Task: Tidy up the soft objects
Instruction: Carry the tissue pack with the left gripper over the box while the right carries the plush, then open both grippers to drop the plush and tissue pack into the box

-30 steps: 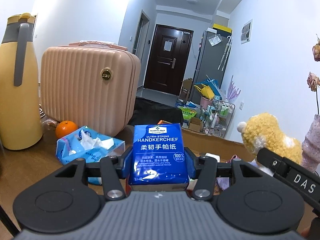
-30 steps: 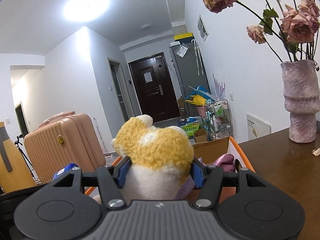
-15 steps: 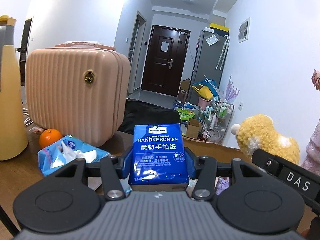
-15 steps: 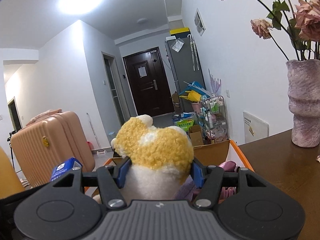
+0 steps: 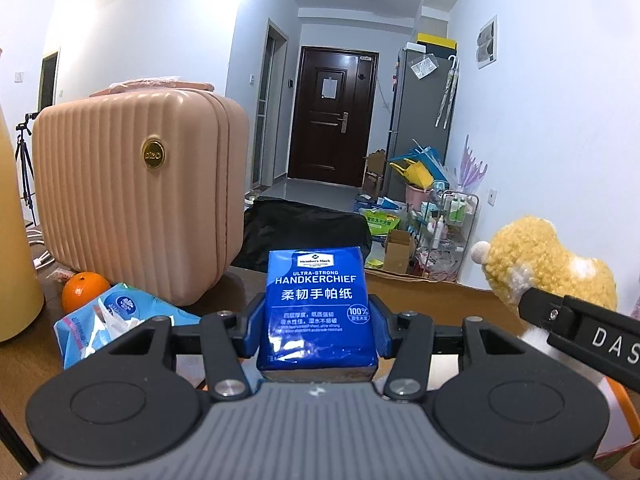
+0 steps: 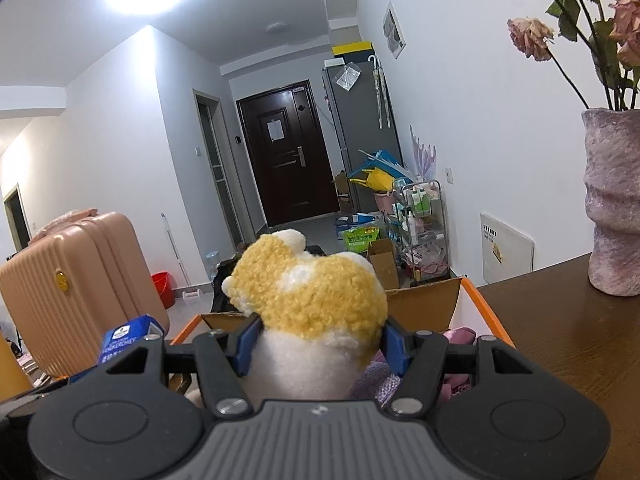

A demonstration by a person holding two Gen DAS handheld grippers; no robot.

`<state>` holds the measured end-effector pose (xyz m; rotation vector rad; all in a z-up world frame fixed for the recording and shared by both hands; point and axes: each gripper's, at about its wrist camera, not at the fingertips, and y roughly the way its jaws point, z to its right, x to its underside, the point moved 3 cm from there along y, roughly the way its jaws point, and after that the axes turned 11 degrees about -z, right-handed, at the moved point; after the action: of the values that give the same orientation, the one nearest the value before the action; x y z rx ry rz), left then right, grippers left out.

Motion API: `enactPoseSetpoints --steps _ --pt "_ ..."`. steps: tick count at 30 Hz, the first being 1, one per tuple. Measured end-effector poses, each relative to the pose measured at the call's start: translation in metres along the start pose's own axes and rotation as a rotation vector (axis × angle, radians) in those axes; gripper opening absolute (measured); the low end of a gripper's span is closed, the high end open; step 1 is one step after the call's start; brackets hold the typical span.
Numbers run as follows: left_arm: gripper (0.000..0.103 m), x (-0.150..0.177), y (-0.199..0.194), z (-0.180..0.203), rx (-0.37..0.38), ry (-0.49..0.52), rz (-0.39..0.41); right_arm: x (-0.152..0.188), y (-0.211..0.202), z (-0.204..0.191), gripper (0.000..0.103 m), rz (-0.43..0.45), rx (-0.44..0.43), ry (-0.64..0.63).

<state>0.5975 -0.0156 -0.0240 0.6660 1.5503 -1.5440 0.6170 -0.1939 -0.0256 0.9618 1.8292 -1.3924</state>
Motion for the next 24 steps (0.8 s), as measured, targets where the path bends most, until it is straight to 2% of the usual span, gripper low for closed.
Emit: enactPoseSetpoints --steps 14,16,18,19,21,22,23,24 --pt "0.054 0.004 0.019 0.0 -0.034 0.03 -0.019 -0.002 0.021 -0.001 0.062 -0.039 0.029 -0.03" --pt "0.062 0.005 0.02 -0.002 -0.032 0.023 -0.022 -0.002 0.024 0.0 0.066 -0.051 0.035 -0.031" --pt "0.08 0.003 0.02 -0.005 -0.034 0.014 -0.022 -0.002 0.025 0.001 0.068 -0.061 0.036 -0.019" --pt "0.083 0.003 0.019 -0.006 -0.037 0.008 -0.018 -0.002 0.025 0.002 0.07 -0.062 0.038 -0.012" --pt "0.098 0.003 0.017 -0.008 -0.051 0.0 -0.007 -0.002 0.025 0.006 0.082 -0.066 0.036 0.01" --pt "0.103 0.003 0.016 -0.008 -0.059 -0.002 -0.003 -0.002 0.025 0.008 0.093 -0.065 0.035 0.023" --pt "0.103 0.004 0.016 -0.009 -0.064 -0.007 0.0 -0.002 0.024 0.01 0.101 -0.06 0.035 0.038" --pt "0.103 0.004 0.015 -0.01 -0.069 -0.012 0.004 -0.002 0.024 0.011 0.103 -0.054 0.038 0.045"
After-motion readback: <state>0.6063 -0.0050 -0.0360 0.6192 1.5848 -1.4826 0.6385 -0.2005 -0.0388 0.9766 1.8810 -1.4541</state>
